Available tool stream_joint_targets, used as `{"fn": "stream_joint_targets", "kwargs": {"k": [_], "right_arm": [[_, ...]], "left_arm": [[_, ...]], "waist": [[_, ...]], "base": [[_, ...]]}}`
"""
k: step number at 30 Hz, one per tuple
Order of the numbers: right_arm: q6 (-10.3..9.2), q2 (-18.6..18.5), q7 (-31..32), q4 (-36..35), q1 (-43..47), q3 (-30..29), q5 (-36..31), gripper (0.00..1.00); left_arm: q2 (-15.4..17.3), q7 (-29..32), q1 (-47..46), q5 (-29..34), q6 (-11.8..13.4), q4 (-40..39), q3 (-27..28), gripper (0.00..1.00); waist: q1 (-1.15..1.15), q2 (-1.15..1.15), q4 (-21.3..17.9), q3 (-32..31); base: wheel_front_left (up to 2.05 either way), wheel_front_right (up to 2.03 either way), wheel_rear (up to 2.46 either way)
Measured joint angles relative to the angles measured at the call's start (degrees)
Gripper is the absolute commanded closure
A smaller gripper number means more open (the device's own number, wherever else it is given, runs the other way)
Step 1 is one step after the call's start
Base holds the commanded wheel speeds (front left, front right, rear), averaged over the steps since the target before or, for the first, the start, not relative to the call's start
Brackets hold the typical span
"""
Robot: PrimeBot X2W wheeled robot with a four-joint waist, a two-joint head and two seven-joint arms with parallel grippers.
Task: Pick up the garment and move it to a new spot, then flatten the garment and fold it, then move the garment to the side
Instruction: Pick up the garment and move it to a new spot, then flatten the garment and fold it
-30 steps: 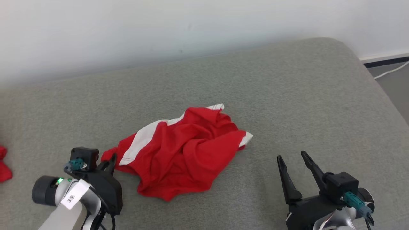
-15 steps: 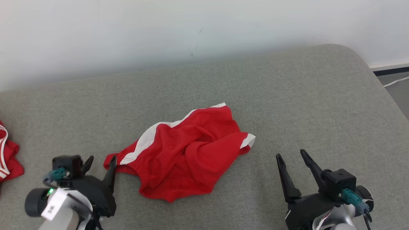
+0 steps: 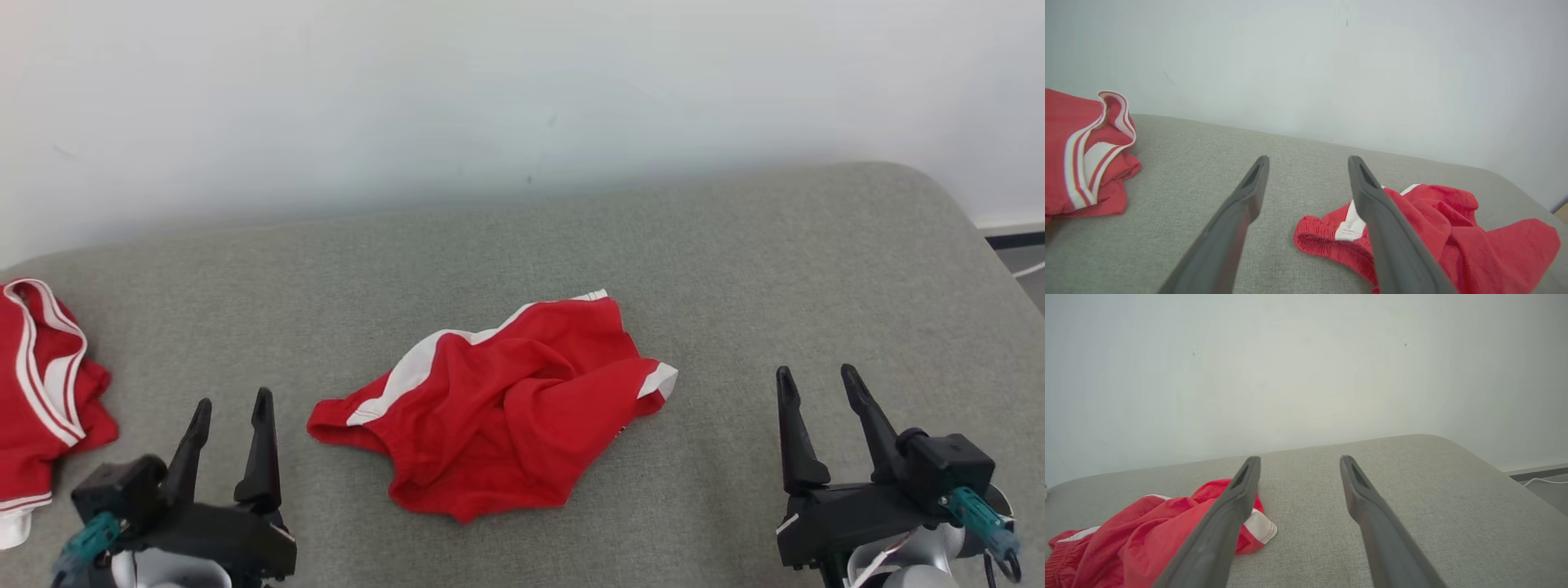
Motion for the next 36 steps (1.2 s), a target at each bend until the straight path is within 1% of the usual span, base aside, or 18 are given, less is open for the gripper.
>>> {"fn": "stream_joint_targets", "kwargs": {"k": [4,7,8,9,12,17,20,25,27,31,36], "right_arm": [[0.00,0.0,-1.5,-0.1,0.5,-0.8,0.6,0.00],[0.00,0.1,-2.1,0.5,1.2,-1.0,1.1,0.00],[0.00,0.1,-2.1,0.5,1.2,-1.0,1.1,0.00],[0.00,0.1,-2.5,0.8,1.6,-1.1,1.5,0.00],[0.00,0.1,-2.8,1.1,2.5,-1.2,1.5,0.00],[0.02,0.1,-3.1,1.4,3.2,-1.5,2.0,0.00],[0.13,0.1,-3.4,1.8,3.8,-1.7,2.1,0.00],[0.33,0.0,-3.5,2.1,3.9,-1.5,2.1,0.00],[0.77,0.1,-3.4,2.2,4.0,-1.2,2.1,0.00],[0.81,0.1,-3.4,2.2,4.3,-0.8,2.5,0.00],[1.64,0.0,-2.9,2.7,4.5,0.2,2.5,0.00]], "left_arm": [[-0.9,0.0,4.1,0.9,0.0,-4.4,1.9,0.00],[-2.7,0.0,8.1,1.4,0.0,-7.7,3.7,0.00],[-2.7,0.0,8.1,1.4,0.0,-7.7,3.7,0.00],[-3.2,0.0,10.7,2.4,0.1,-9.5,3.8,0.00],[-2.9,0.0,13.6,4.2,0.1,-11.7,3.9,0.00],[-0.6,0.0,17.5,5.0,0.1,-14.6,4.4,0.00],[0.2,0.0,19.3,5.5,0.1,-15.7,4.8,0.00],[0.0,0.1,22.2,6.4,0.1,-16.5,6.0,0.00],[-0.1,0.6,22.5,6.4,0.1,-17.1,6.2,0.00],[-0.5,1.1,22.9,6.5,0.1,-18.2,6.8,0.00],[-1.0,1.7,23.2,7.1,0.1,-19.4,7.3,0.00]], "waist": [[0.00,0.00,1.1,-1.2],[0.00,0.00,1.9,-2.1],[0.00,0.00,1.9,-2.1],[0.00,0.00,2.4,-2.7],[0.00,0.00,3.1,-3.5],[0.00,0.00,4.1,-4.5],[0.00,0.00,4.4,-5.0],[0.00,0.00,4.6,-5.2],[0.00,0.00,4.6,-5.2],[0.00,0.00,4.4,-4.9],[0.00,0.00,4.3,-4.5]], "base": [[0.00,0.00,0.00],[0.00,0.00,0.00],[0.00,0.00,0.00],[0.00,0.00,0.00],[0.00,0.00,0.00],[0.00,0.00,0.00],[0.00,0.00,0.00],[0.00,0.00,0.00],[0.00,0.00,0.00],[0.00,0.00,0.00],[0.00,0.00,0.00]]}}
